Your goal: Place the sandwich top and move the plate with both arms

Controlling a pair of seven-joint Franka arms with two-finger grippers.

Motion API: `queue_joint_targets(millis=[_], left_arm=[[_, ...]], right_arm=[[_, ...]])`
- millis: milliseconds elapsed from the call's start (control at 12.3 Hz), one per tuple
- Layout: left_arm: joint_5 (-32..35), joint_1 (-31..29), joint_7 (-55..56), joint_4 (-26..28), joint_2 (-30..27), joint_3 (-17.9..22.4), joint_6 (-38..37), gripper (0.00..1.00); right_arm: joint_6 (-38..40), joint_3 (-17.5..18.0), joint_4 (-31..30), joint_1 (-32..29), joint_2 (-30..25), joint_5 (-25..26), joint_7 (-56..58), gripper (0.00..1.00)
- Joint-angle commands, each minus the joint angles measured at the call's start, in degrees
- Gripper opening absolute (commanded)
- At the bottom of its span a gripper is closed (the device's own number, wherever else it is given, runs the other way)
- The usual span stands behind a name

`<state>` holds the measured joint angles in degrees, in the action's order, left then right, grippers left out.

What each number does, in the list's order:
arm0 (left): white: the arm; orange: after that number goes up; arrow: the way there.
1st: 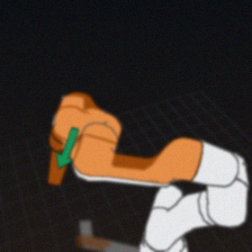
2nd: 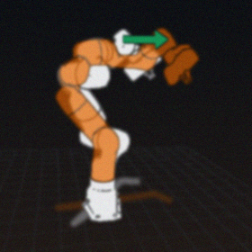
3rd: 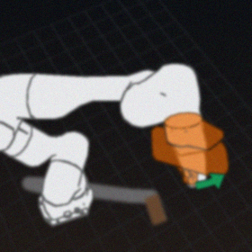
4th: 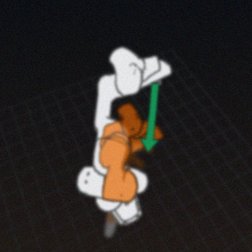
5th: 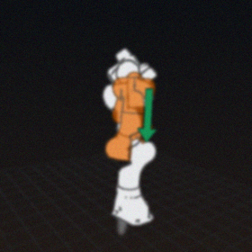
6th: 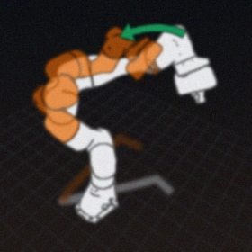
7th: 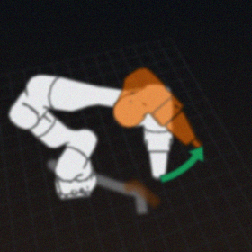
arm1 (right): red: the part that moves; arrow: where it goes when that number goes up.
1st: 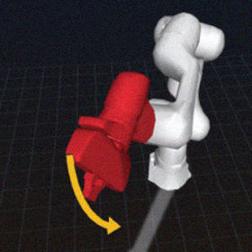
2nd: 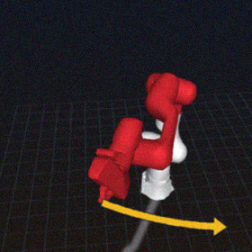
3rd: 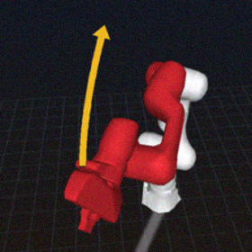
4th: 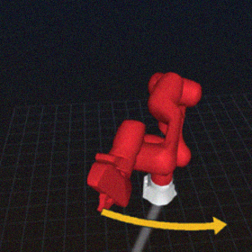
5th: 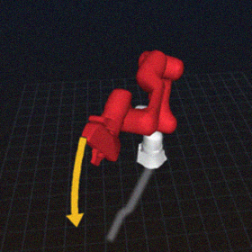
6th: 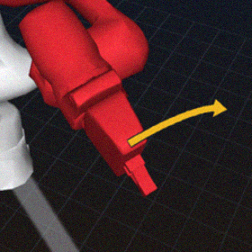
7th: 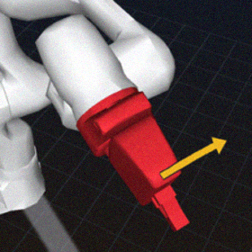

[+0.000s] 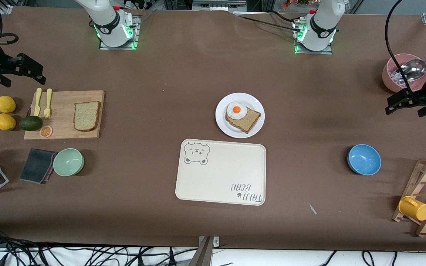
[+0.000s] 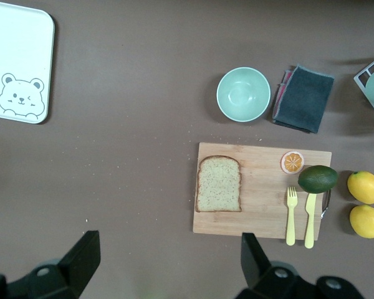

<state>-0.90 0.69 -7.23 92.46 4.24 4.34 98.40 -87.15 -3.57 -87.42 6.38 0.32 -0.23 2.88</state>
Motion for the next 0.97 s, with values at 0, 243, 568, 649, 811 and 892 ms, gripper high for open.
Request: queue_joint_targets(millis=[0, 243, 568, 649, 811, 892], left_arm=[[-0.42, 0.28, 0.02, -1.41, 0.6, -0.12, -0.58, 1.0], [-0.42, 0.37, 0.02, -1.41, 0.6, -0.12, -0.58, 1.0], [-0.33, 0.37, 0.11, -1.49, 0.6, -0.21, -0.58, 1.0], [-0.42, 0.45, 0.11, -1.49, 0.6, -0.21, -0.49, 1.0], [-0.42, 0.46, 0.11, -1.49, 0.6, -0.21, -0.58, 1.0], [-0.42, 0.37, 0.02, -1.49, 0.6, -0.21, -0.58, 1.0]], right_arm=[[0.92, -0.12, 1.21, 0.03, 0.12, 0.32, 0.29, 1.0], [0.49, -0.21, 1.38, -0.05, 0.38, 0.5, 0.72, 1.0], [-1.52, -0.56, 1.38, -0.67, 0.65, 1.11, 1.17, 1.0], [-1.53, -0.56, 1.38, -0.67, 0.73, 1.72, 1.17, 1.0], [-0.74, -0.47, -0.28, -0.23, 0.73, 2.78, 1.77, 1.0], [-0.65, -0.39, -0.99, -0.23, 0.65, 2.78, 2.56, 1.0]])
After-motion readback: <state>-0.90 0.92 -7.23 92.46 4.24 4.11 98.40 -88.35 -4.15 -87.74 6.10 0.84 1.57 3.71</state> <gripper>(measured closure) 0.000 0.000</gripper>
